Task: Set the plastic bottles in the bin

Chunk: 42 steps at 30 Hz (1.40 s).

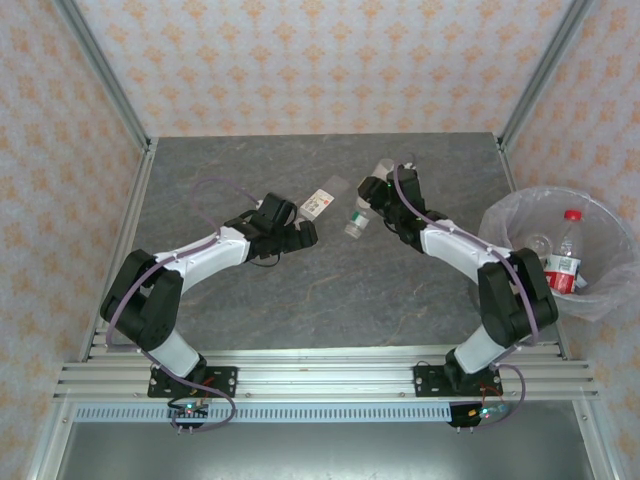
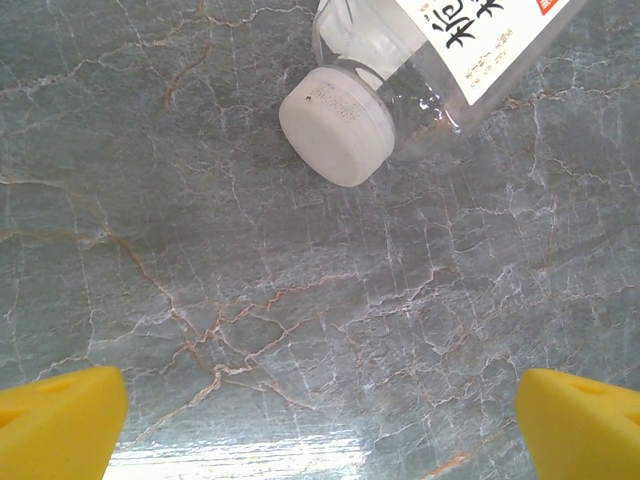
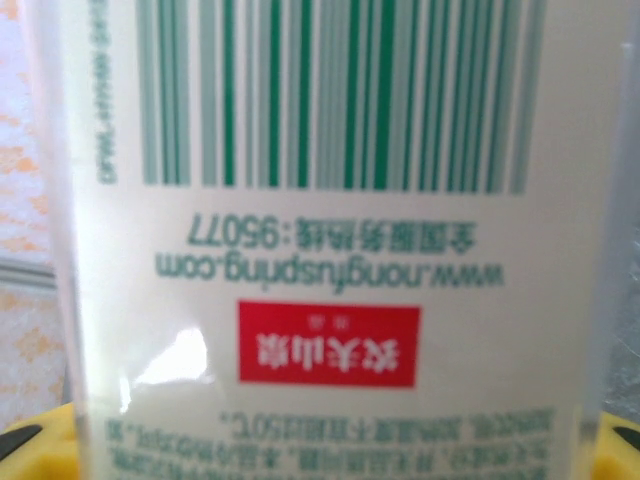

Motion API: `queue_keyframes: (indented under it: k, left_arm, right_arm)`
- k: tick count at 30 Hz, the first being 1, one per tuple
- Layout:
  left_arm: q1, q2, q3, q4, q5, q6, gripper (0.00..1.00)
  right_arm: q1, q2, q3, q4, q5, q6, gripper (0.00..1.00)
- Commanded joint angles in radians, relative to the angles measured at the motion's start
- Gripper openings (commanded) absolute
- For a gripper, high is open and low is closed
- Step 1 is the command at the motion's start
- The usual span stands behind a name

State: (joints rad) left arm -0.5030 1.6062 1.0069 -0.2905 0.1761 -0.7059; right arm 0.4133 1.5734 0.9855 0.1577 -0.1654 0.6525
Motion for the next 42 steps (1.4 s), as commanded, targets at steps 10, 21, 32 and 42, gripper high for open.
queue_keyframes:
  k: [10, 21, 32, 42]
  left_arm:
    - [0.007, -0.057, 0.011, 0.105, 0.069, 0.045, 1.0]
    - [-0.061, -0.165, -0.012, 0.214, 0.111, 0.164, 1.0]
    - [-0.147, -0.245, -0.011, 0.296, 0.131, 0.304, 1.0]
    - [-0.189, -0.235, 0.021, 0.316, 0.167, 0.346, 1.0]
  right_arm:
    - [0.027, -0.192, -0.009, -0.014, -0.02, -0.231, 0.39]
    - [0.027, -0.343, 0.015, -0.198, 0.077, -0.332, 0.39]
    - [0.025, -0.384, 0.127, -0.397, 0.144, -0.365, 0.39]
    - [0.018, -0.447, 0.185, -0.488, 0.206, -0.379, 0.39]
